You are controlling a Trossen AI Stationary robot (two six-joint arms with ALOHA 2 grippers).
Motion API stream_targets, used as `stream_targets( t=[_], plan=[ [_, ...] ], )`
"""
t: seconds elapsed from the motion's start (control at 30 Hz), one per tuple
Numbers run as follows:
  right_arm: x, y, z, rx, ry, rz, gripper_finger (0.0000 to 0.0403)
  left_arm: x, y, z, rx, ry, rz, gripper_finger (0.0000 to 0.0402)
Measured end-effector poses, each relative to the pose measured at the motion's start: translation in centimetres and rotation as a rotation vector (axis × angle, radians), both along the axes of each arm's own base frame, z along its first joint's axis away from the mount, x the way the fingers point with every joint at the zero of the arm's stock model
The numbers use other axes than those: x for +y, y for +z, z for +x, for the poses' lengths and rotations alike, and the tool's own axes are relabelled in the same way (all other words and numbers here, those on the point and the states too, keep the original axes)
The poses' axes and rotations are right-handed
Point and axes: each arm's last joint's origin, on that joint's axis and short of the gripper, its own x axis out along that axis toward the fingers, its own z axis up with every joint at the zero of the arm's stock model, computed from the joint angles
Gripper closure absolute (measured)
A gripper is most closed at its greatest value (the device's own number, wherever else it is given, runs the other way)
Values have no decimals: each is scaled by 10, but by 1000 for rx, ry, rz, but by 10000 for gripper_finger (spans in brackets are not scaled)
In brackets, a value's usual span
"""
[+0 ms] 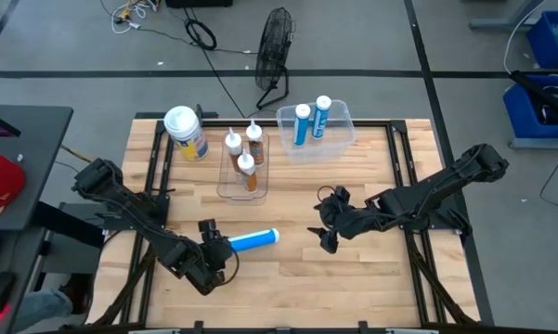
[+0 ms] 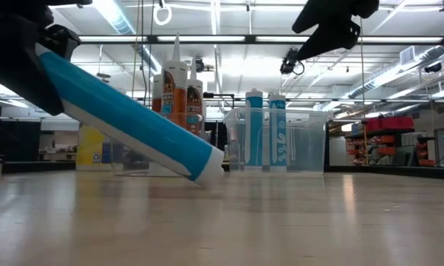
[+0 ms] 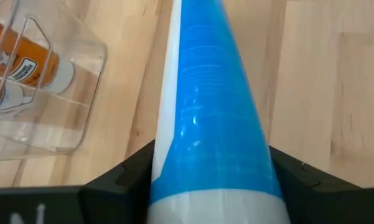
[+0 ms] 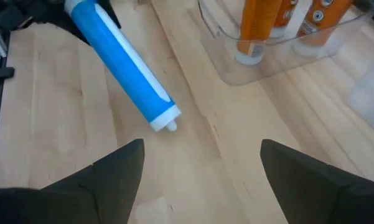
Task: Pick & place silicon tubes, Sealant and Lysol wipes
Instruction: Put the blue sealant into the white bin
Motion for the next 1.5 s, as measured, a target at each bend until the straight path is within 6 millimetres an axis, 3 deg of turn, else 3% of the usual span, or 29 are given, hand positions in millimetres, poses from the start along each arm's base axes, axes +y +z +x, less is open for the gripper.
stream_targets(
  t=[0.37, 0.8, 1.0, 1.1, 1.5],
  plan=[
    [3, 1, 13, -108, -34, -66, 76, -8, -14, -2, 44, 35, -46, 185],
    [14, -43, 40, -28, -44, -63, 76, -13, -40, 0, 157, 46, -81, 185],
    [15, -52, 45, -14, -53, -60, 76, -12, -52, -1, 116, 53, -134, 117],
    [16, -53, 45, -13, -53, -60, 76, -13, -55, 0, 92, 42, -156, 102],
    [16, -53, 46, -22, -55, -62, 76, -10, -53, 8, -53, 100, -107, 143]
  ],
)
